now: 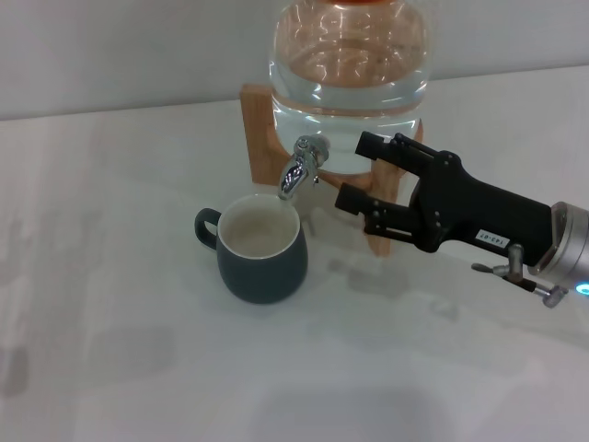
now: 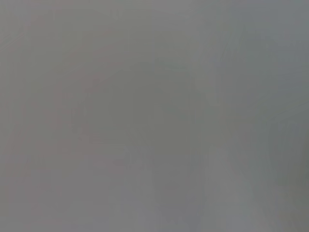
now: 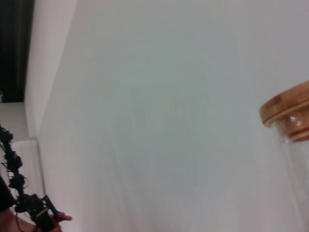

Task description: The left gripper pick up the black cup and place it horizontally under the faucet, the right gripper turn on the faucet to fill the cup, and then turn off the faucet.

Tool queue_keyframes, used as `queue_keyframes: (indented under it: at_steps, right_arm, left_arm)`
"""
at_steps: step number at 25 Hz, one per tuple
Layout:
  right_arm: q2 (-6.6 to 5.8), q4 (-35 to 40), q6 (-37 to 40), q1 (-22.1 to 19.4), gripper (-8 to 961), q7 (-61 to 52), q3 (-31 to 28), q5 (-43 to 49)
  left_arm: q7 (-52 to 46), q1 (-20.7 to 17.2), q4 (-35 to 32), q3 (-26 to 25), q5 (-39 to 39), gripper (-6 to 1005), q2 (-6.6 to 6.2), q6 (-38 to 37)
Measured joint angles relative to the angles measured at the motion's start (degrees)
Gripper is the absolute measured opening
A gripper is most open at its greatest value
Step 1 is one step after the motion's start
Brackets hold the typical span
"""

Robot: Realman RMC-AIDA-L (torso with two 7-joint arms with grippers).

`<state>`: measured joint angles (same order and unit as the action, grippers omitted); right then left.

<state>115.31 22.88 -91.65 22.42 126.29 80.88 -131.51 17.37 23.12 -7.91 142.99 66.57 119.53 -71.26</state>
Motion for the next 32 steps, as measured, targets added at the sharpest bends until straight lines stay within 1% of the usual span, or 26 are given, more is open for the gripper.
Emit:
queue_keyframes:
  at_steps: [7,13,23,32]
  right_arm:
    - [0.25,0.18,-1.26,0.29,841,-0.41,3.77,-0.18]
    - [0.61,0.33,-0.19,1.60,841,-0.53,7.60,-0.28]
    - [0.93,-0.06,5.21,3.47,841,-0.53,8.57,-0.28]
    - [0.89,-0.04,6.62,3.75,841,-0.53,8.68,-0.26]
  left_arm:
    - [-0.06,-0.01,0.00,0.00,-0.11,876,0.04,0.25]
    - [-0.13,-0.01,-0.07,0.11,-0.14,876,0.12,0.25]
    - [0.07,-0.53,-1.30,0.28,-0.13,876,0.12,0.25]
    - [0.06,-0.50,-1.32,0.36,-0.13,876,0.13,0.35]
